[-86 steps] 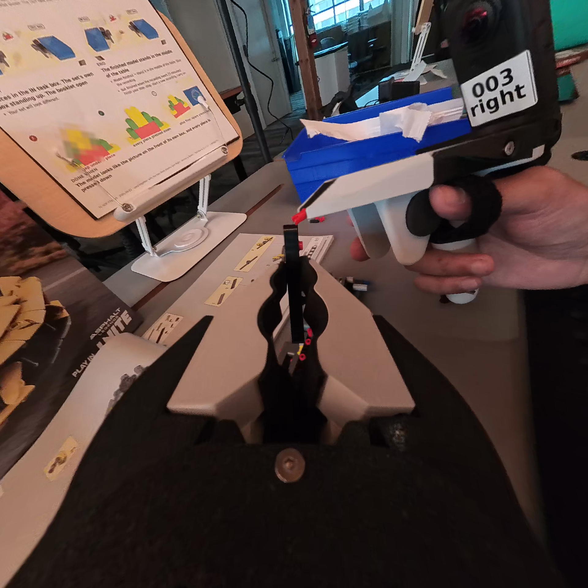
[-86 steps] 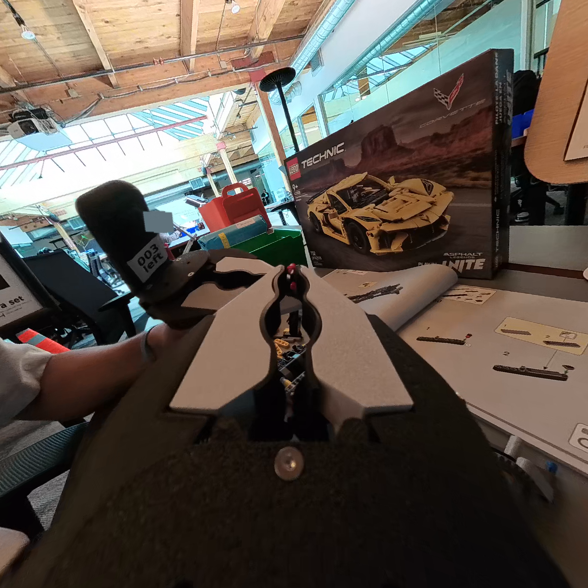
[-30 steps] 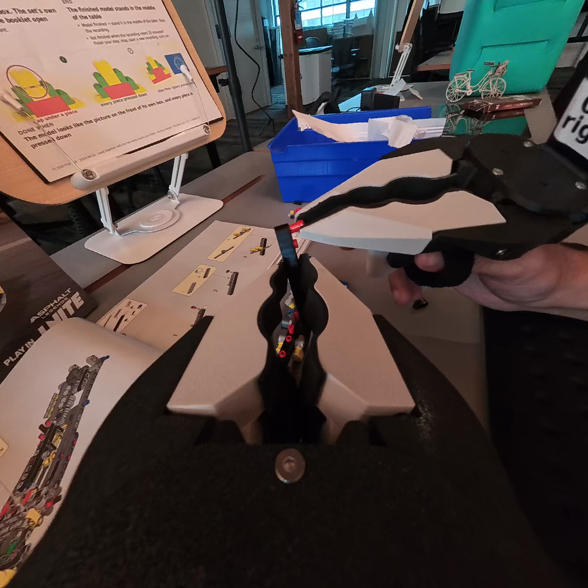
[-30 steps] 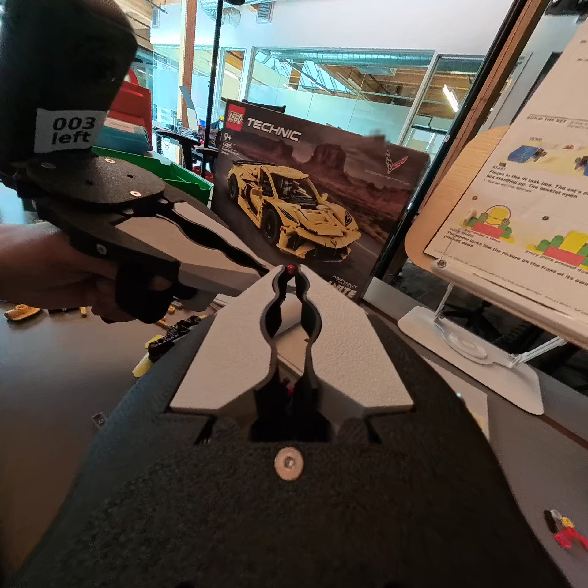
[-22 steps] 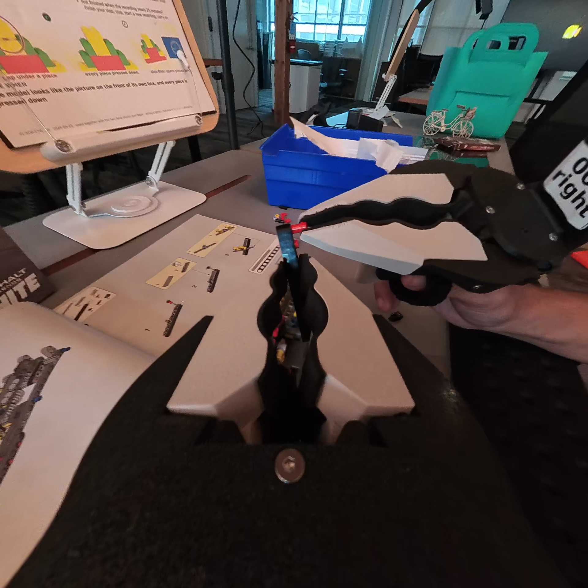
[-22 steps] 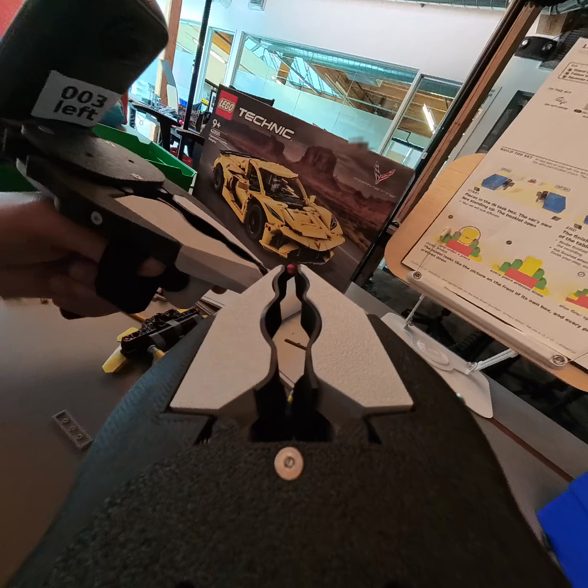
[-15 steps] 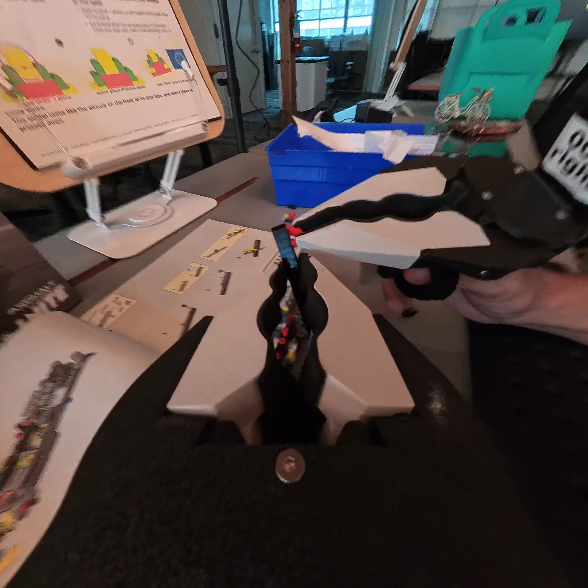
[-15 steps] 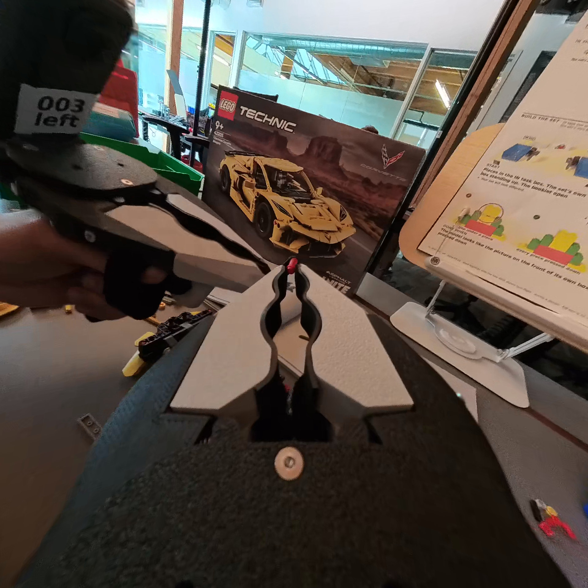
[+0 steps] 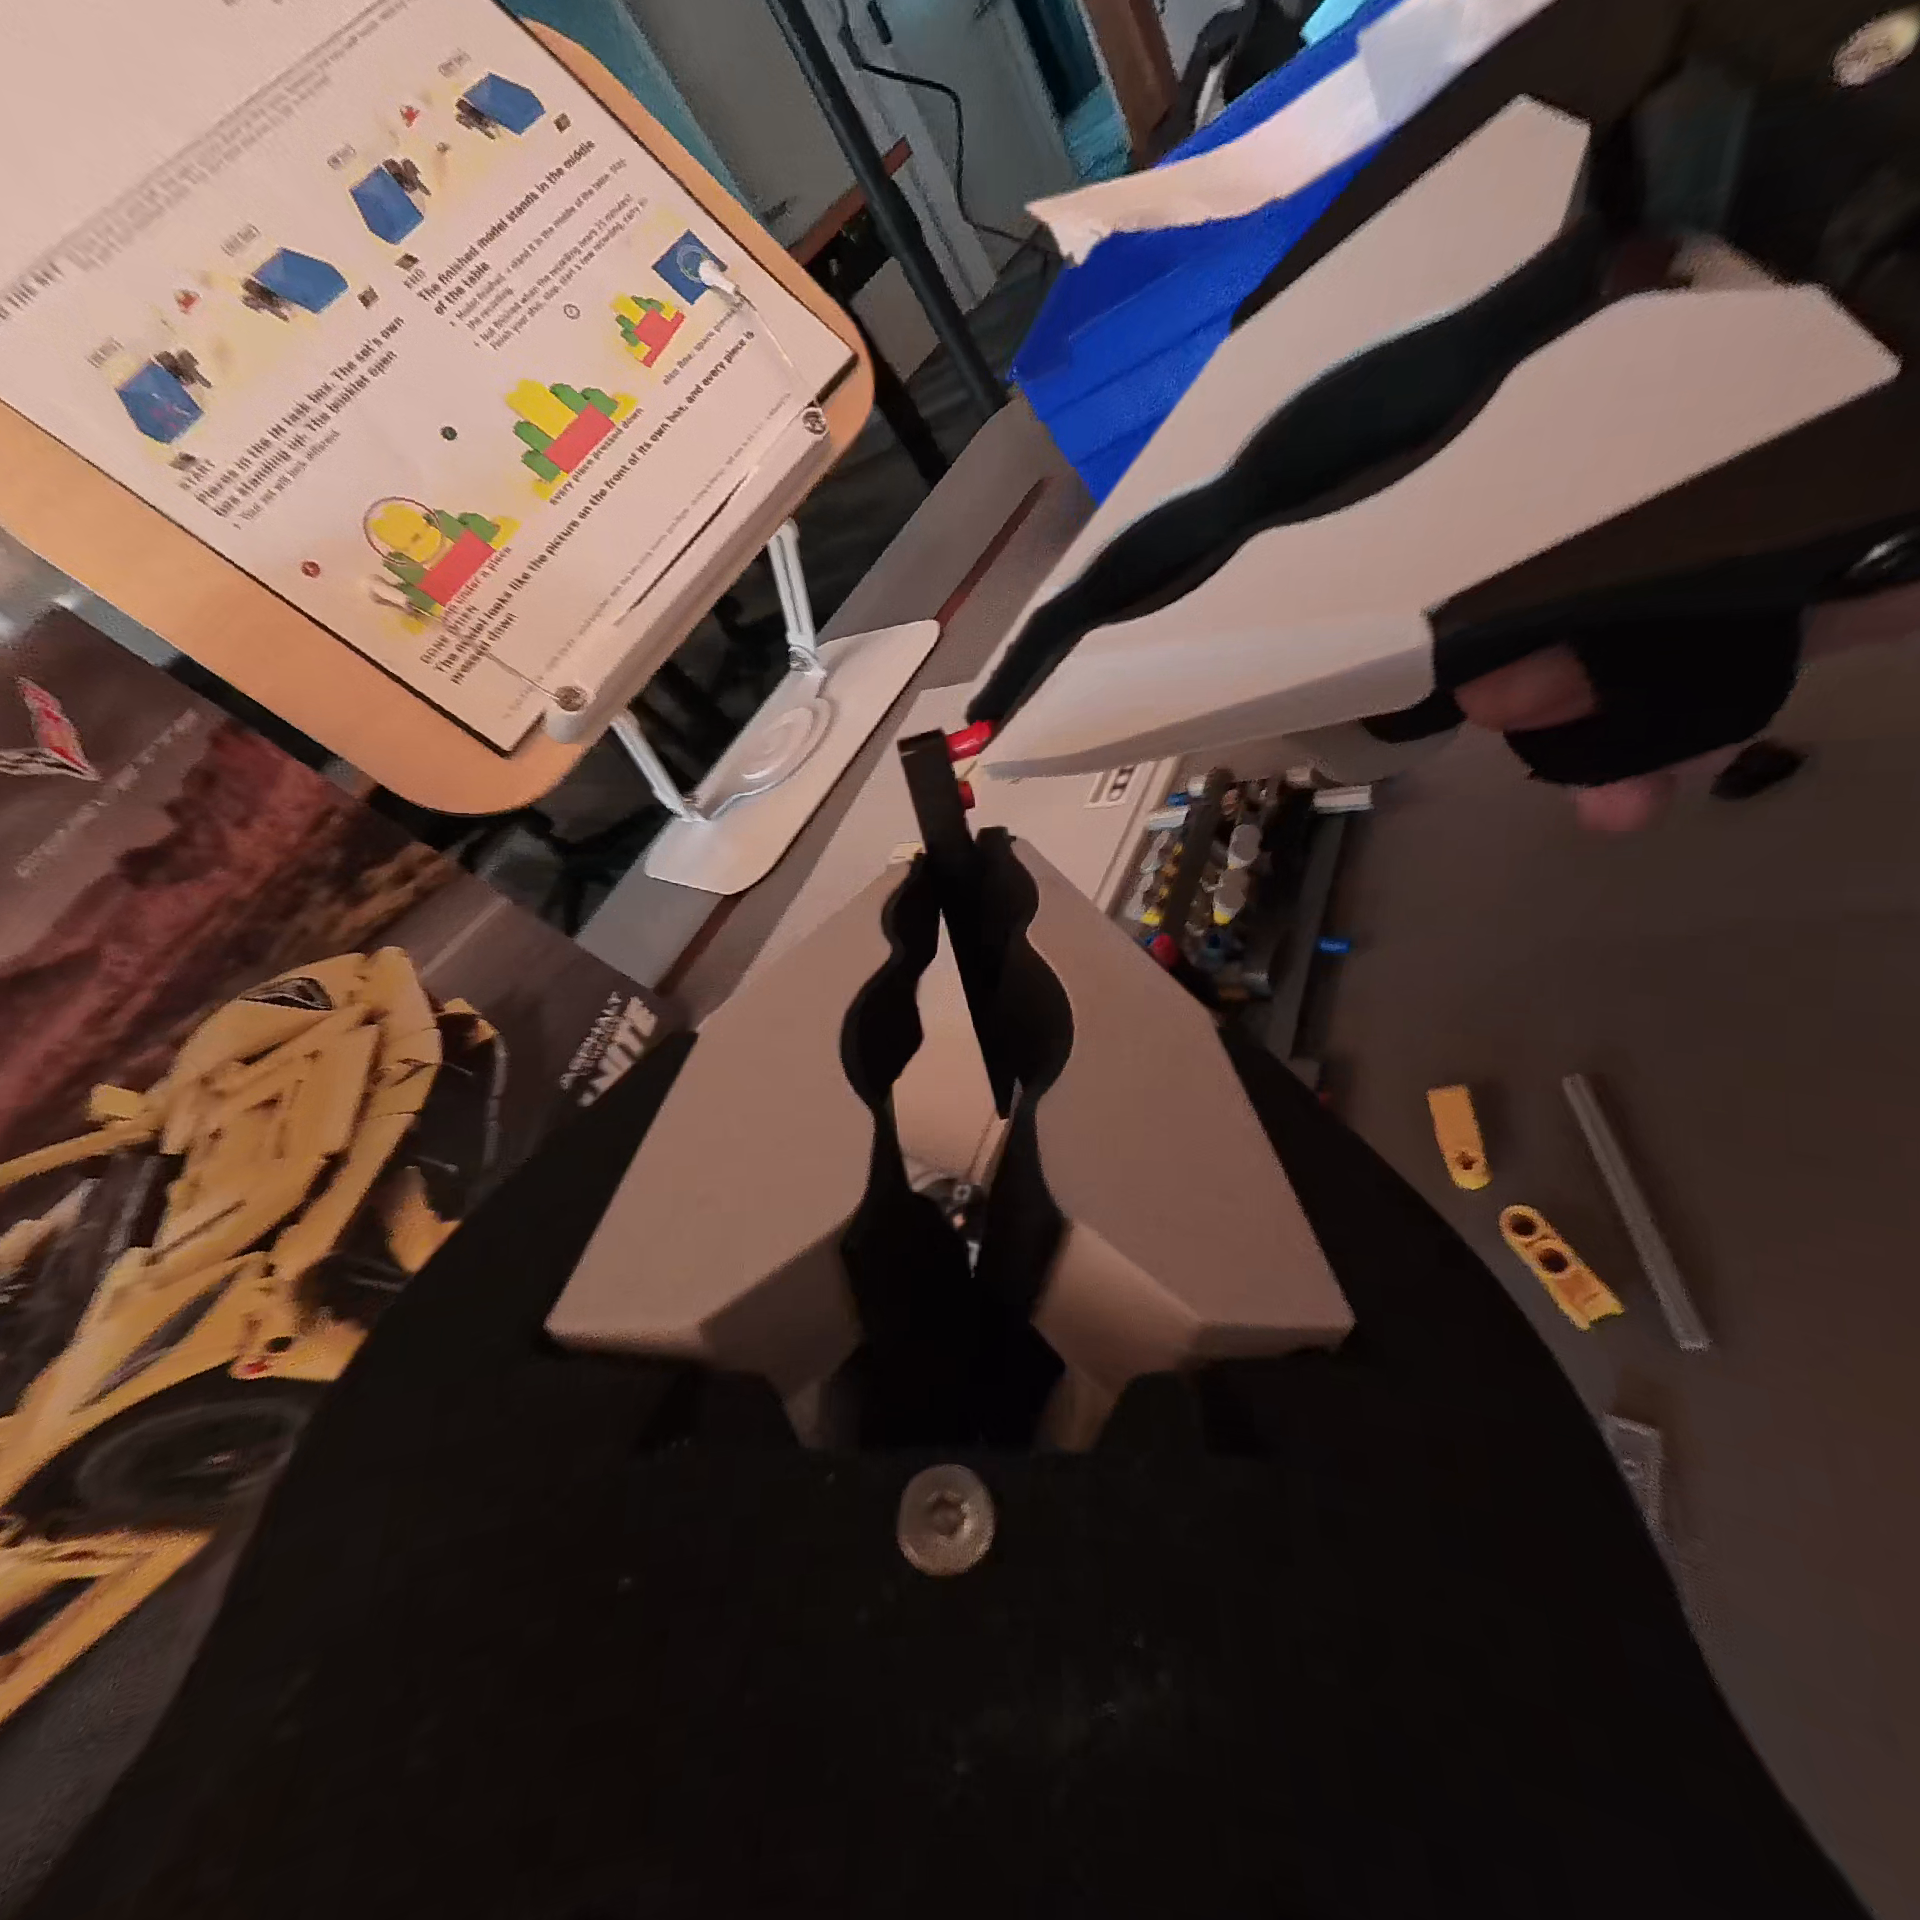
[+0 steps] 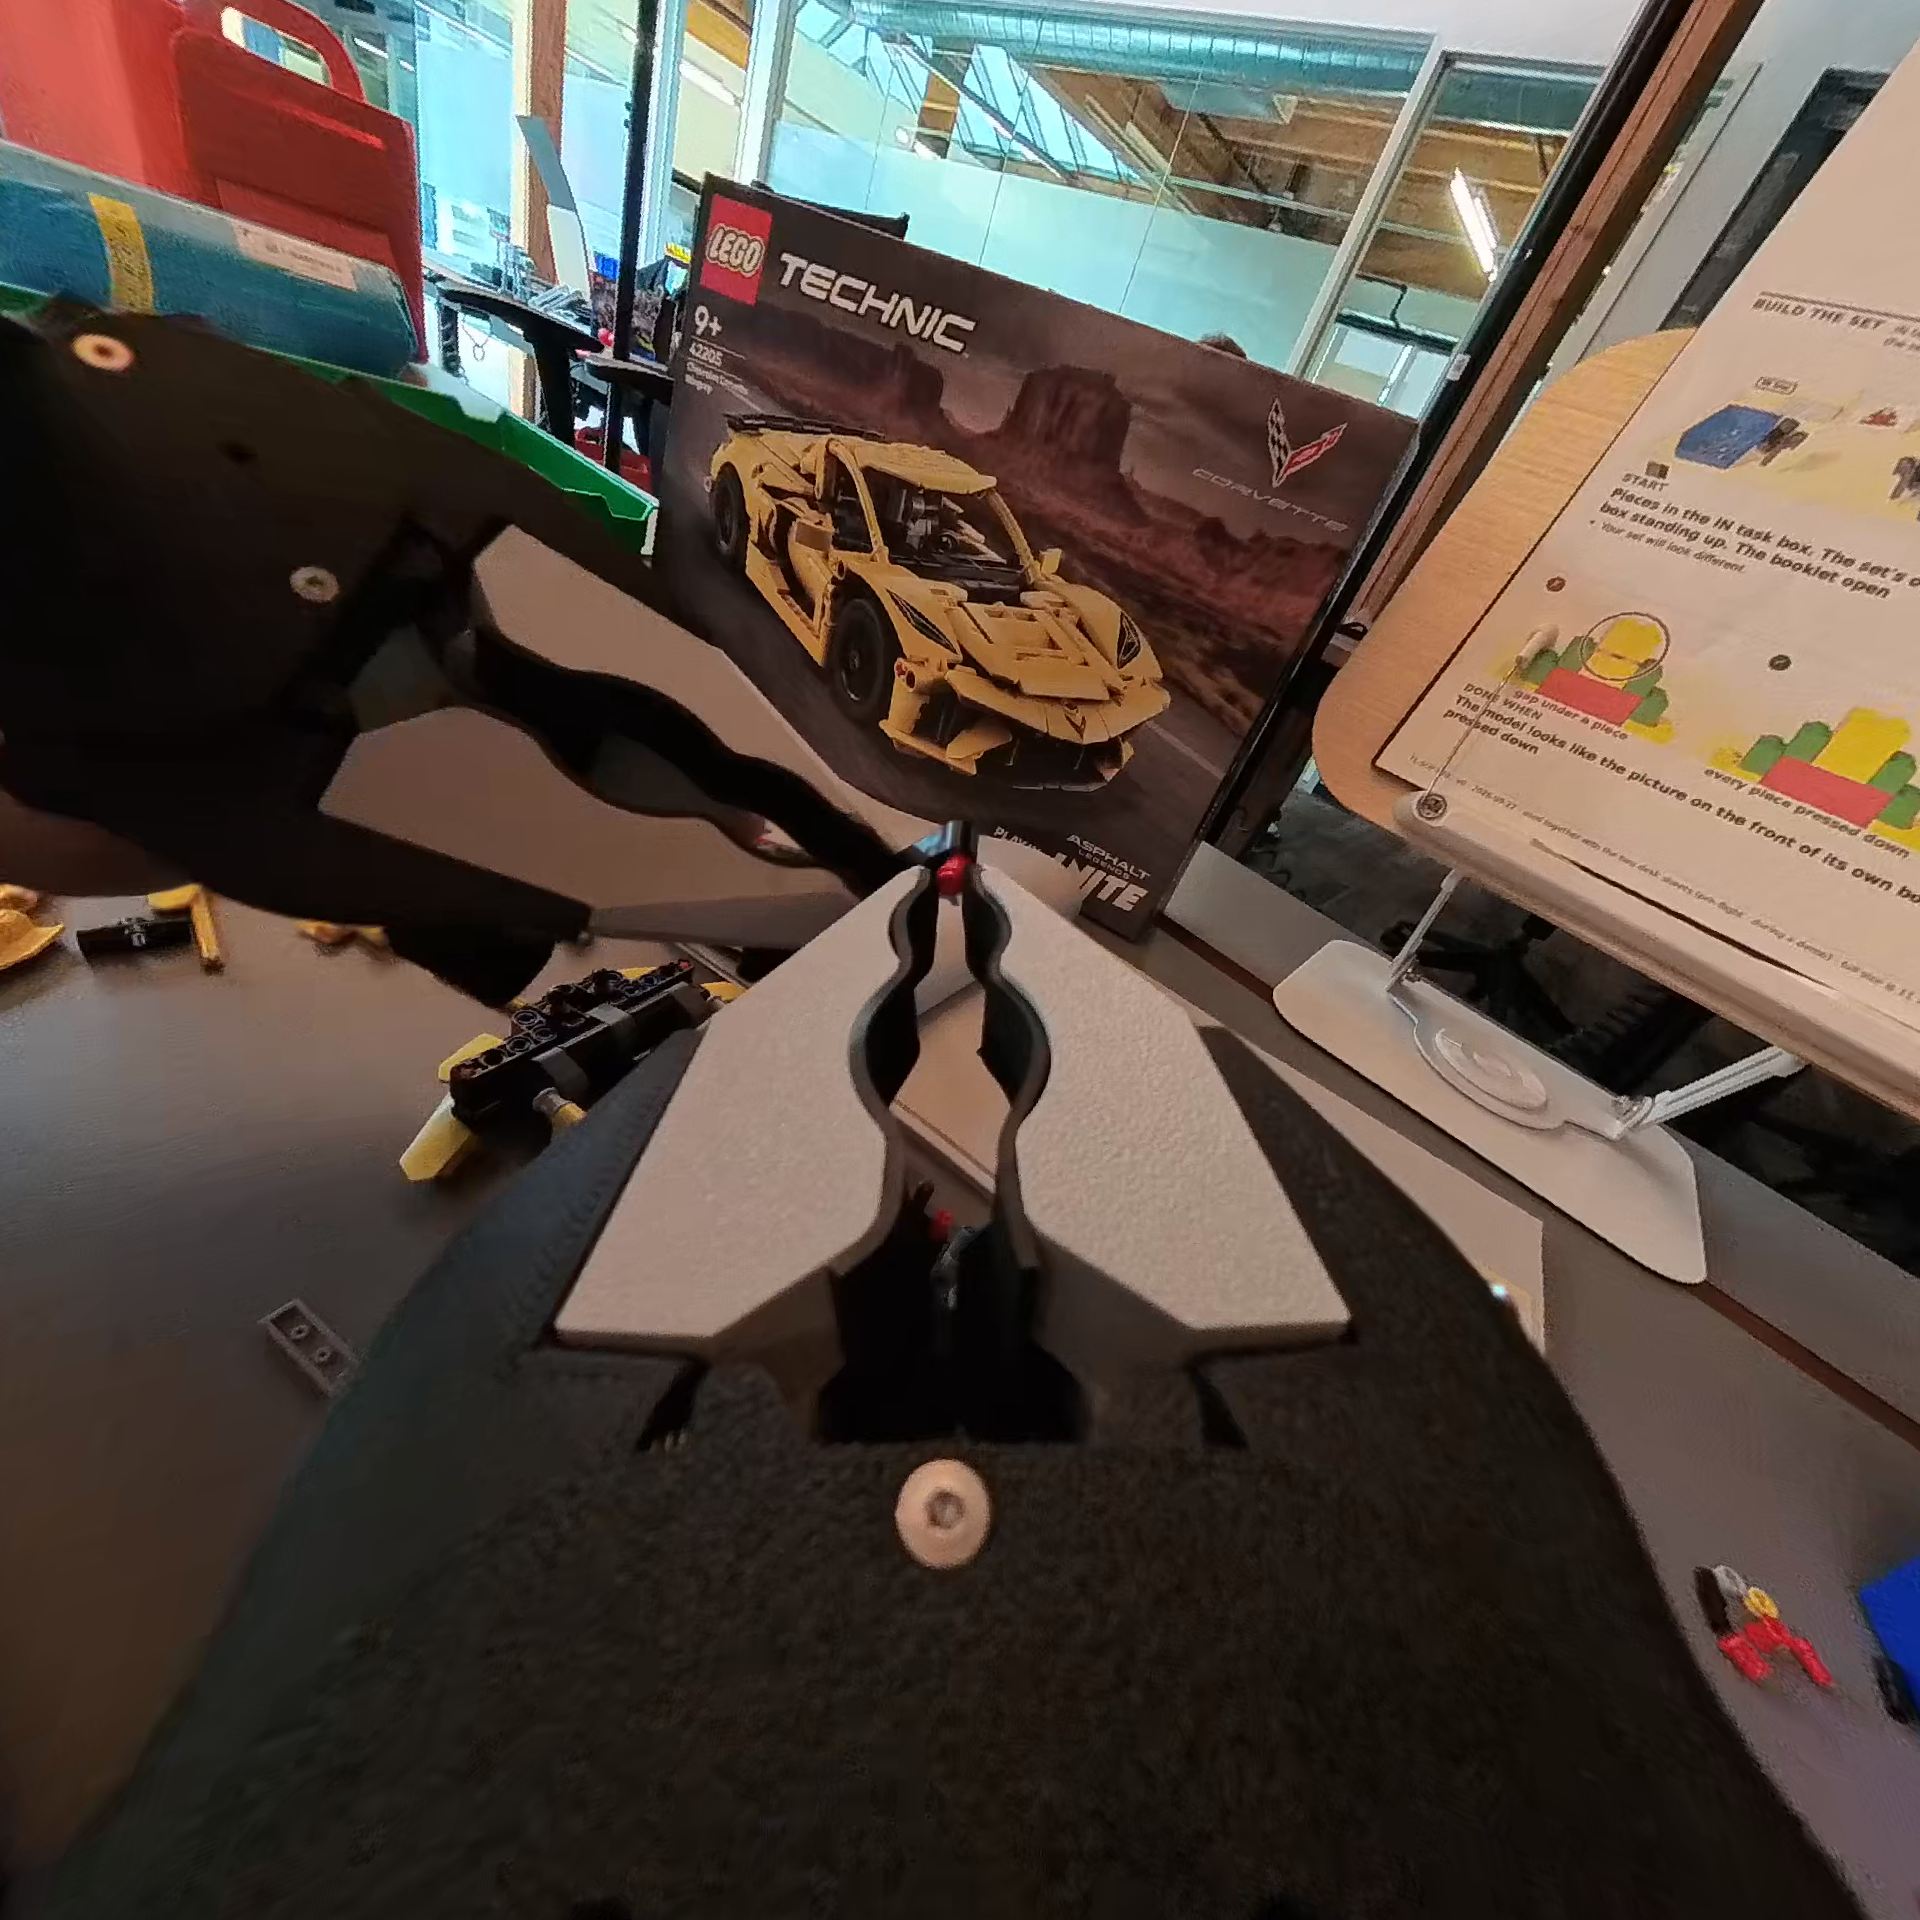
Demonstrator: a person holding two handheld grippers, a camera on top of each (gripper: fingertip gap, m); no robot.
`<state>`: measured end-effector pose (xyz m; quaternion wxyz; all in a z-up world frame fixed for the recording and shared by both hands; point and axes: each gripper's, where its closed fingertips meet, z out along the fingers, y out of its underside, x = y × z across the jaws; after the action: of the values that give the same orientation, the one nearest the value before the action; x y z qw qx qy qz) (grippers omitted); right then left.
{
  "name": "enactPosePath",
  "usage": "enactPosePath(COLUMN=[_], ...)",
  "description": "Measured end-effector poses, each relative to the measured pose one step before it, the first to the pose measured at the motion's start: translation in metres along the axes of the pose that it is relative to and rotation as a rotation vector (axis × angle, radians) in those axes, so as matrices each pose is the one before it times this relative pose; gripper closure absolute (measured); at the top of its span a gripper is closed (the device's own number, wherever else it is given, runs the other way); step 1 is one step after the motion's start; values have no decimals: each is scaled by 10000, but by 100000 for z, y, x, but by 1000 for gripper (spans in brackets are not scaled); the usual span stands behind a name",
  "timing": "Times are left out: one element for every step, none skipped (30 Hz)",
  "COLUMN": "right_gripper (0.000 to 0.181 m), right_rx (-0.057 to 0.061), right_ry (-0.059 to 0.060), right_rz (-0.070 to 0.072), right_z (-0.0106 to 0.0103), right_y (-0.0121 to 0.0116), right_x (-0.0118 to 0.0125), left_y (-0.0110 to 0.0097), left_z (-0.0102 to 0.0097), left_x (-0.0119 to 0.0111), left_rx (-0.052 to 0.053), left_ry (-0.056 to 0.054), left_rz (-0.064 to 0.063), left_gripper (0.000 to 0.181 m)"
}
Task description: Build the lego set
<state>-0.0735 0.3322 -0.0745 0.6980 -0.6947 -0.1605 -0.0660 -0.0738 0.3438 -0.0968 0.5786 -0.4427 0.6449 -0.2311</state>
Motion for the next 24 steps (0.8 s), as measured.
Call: enactPosePath(right_gripper=[177,177,177,177,177,177,177,177,177,177,176,176,176,176,176,177,177,177,177,177,177,177,177,177], right_rx=[23,30,30,-11,-153,-311,-382,-698,-1157,-1507,-1582,-1499,-1234,-1154,-924,-644,-603,-614,-541,-244,10,-109,-216,-197], right_ry=[-15,-48,-86,-128,-156,-160,-290,-599,-875,-962,-949,-947,-543,-226,-237,-475,-340,-75,-78,-9,-42,-277,-217,-33], right_rz=[3,83,88,94,126,102,39,71,166,264,179,-16,-126,-172,-110,16,64,-30,-150,-193,-109,-24,-31,-51], right_z=[-25,-41,-68,-125,-217,-353,-457,-465,-480,-632,-730,-692,-508,-253,4,167,259,288,295,217,179,254,314,333], right_y=[-40,-85,-132,-132,-53,12,16,382,1031,1597,1847,1973,1829,1734,1375,977,898,890,734,233,-149,64,313,337], right_x=[-16,-34,-39,-48,20,155,196,13,-173,-215,-249,-365,53,491,456,108,331,633,480,467,338,-109,-103,151], left_y=[-39,-39,-71,-56,76,139,142,99,34,-12,-41,-65,-69,-18,16,55,94,101,64,28,6,-9,-46,41], left_z=[-1,9,5,18,27,1,-25,-45,-66,-66,-58,-43,-39,-26,14,29,32,25,17,18,11,14,-2,23], left_x=[80,82,44,-32,-190,-324,-473,-508,-465,-409,-291,-167,-80,-37,-6,-16,-24,-51,-28,31,94,135,98,24], left_rx=[60,56,82,70,5,-6,-15,-11,8,17,23,43,47,28,0,-18,-31,-19,-10,-3,13,30,47,-20], left_ry=[208,191,158,128,53,-18,-93,-108,-95,-84,-42,-14,4,4,-6,-25,-36,-52,-29,10,57,77,37,-11], left_rz=[-347,-338,-359,-406,-347,-224,-186,-203,-219,-216,-201,-169,-121,-64,4,51,82,92,80,49,20,16,35,47], left_gripper=[175,175,175,175,175,175,175,175,175,175,175,175,175,175,175,175,175,175,175,175,175,175,175,175])
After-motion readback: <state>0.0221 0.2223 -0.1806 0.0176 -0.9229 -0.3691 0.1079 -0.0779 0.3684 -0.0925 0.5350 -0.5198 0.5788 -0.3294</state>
